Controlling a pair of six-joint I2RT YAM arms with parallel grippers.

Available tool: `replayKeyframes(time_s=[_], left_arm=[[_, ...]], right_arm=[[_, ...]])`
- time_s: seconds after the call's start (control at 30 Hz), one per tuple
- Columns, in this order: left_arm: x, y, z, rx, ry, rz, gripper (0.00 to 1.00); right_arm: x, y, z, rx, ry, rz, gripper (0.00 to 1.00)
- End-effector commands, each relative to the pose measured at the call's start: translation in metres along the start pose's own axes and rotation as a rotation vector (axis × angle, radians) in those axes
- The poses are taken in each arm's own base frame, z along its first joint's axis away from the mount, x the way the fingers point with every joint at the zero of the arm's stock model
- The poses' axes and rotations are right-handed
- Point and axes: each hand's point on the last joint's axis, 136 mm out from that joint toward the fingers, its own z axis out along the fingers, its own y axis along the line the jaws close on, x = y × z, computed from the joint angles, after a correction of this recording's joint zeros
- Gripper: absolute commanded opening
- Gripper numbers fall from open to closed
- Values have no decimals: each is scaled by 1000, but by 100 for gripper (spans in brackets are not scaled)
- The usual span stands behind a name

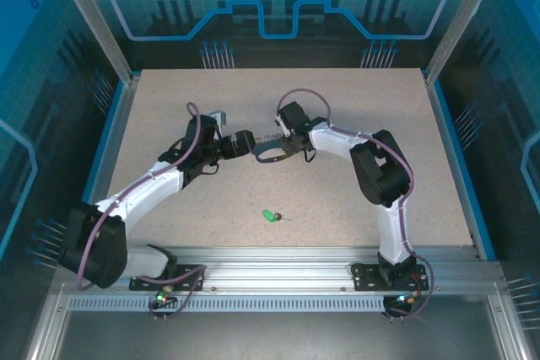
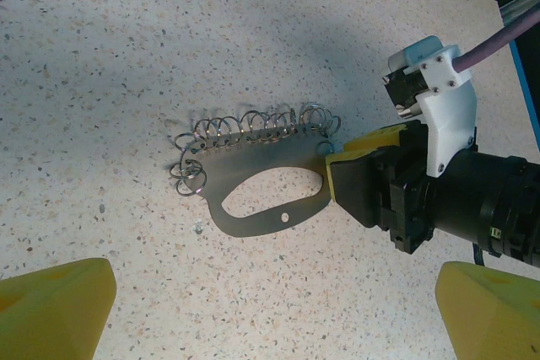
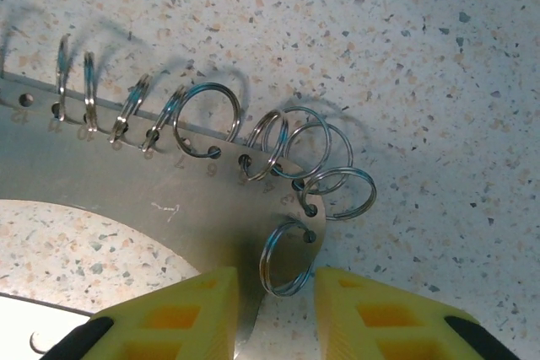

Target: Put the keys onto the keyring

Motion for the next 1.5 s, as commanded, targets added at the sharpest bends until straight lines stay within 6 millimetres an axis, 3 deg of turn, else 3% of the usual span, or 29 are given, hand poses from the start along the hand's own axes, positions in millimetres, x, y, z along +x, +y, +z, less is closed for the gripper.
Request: replayKeyframes(time_s=[0.0, 0.5, 0.63, 0.73, 0.83, 0.97, 1.2, 1.47], left_arm=[[-1, -9, -6, 22, -2, 29, 99], [0, -8, -1, 21, 7, 26, 99], [0, -8, 0, 21, 8, 28, 99], [0, -8, 1, 20, 9, 29, 99], [-1, -9, 1, 23, 8, 29, 99], [-1, -9, -1, 23, 7, 26, 99], [2, -14, -16, 52, 8, 34, 99], [13, -19, -29, 94, 28, 44, 99]], right_arm=[[0, -4, 7, 16, 15, -3, 30], [-6, -14, 13, 0, 11, 34, 19], [-6, -16, 13, 0, 10, 33, 12], [-8, -17, 11, -5, 7, 36, 0], [-9, -16, 5, -21, 3, 37, 0], [-13, -8, -18, -87, -30, 44, 0], [-11, 31, -74, -371, -123, 63, 0], [-1, 53, -110, -654, -214, 160, 0]])
